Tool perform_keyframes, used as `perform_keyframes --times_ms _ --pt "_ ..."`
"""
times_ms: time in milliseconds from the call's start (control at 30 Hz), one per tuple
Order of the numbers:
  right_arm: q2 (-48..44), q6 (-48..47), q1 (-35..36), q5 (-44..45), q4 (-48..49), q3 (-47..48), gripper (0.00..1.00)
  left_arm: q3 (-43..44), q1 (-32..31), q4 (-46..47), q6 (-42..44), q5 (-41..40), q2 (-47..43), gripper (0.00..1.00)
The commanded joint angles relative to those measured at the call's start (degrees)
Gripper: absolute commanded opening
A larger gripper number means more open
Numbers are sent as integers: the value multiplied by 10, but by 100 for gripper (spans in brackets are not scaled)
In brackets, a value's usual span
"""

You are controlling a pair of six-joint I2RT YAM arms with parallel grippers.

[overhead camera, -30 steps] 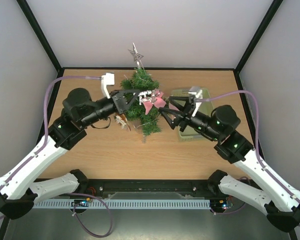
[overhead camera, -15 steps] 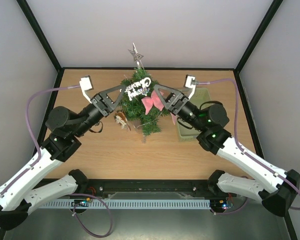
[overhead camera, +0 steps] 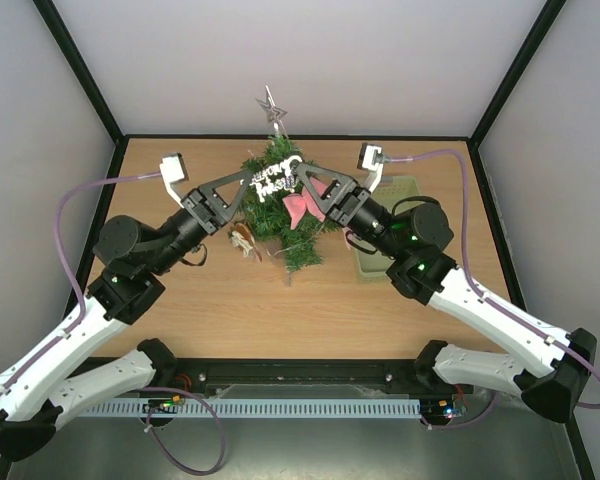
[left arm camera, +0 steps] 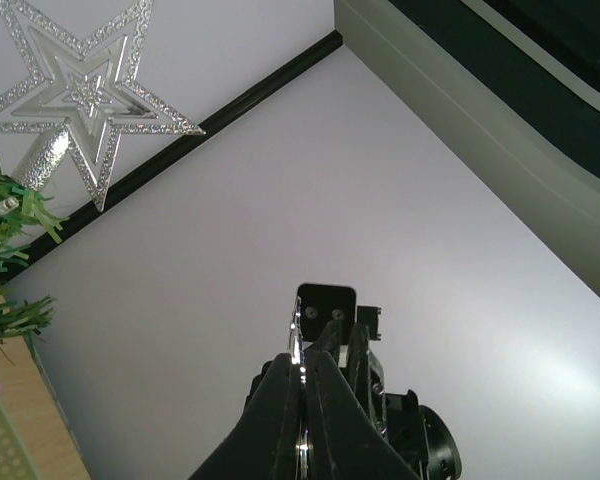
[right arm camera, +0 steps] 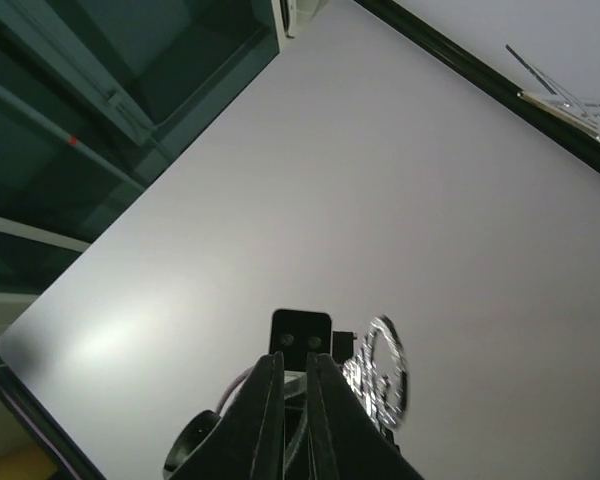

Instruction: Decorate the small christmas tree

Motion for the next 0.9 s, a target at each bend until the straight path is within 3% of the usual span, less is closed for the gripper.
perform_keyframes --times_ms 0,200,333,500,733,867 --pt "-1 -3 3 10 -24 30 10 -13 2 37 -8 11 -8 2" --pt "-17 47 4 44 -24 -2 37 -15 2 39 11 -23 -22 3" --pt "-23 59 8 50 -28 -17 45 -22 2 59 15 -34 -28 3" --pt "-16 47 22 44 -35 -3 47 -31 2 78 8 -35 -27 2" --pt "14 23 56 30 -21 20 34 -42 2 89 -3 -24 -19 3" --pt "17 15 59 32 -16 23 5 -48 3 85 -3 -23 -21 3"
